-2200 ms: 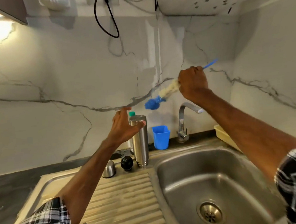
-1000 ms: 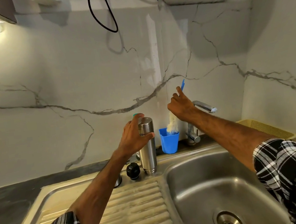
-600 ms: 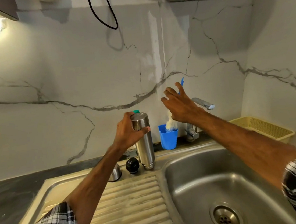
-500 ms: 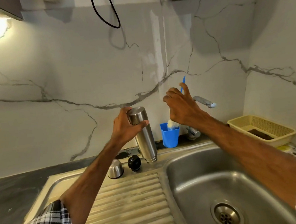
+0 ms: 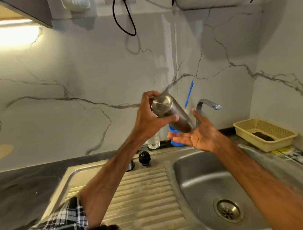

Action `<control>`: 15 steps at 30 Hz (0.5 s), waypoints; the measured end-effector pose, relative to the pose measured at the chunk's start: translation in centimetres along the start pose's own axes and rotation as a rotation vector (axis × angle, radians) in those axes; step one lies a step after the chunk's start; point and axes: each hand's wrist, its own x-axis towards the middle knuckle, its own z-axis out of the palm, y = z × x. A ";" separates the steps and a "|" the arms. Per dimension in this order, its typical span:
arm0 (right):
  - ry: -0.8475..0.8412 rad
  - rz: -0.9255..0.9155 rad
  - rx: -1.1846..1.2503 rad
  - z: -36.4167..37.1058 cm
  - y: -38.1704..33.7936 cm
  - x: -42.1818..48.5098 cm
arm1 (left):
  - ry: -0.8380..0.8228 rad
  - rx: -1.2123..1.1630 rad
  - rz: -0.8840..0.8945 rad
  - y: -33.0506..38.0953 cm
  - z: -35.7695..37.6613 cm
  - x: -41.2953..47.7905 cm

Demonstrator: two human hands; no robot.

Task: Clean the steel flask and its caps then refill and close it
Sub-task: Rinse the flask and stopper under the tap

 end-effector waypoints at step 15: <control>0.386 -0.361 -0.232 -6.1 2.5 -4.1 | -0.381 0.281 -0.105 -4.8 3.0 -11.6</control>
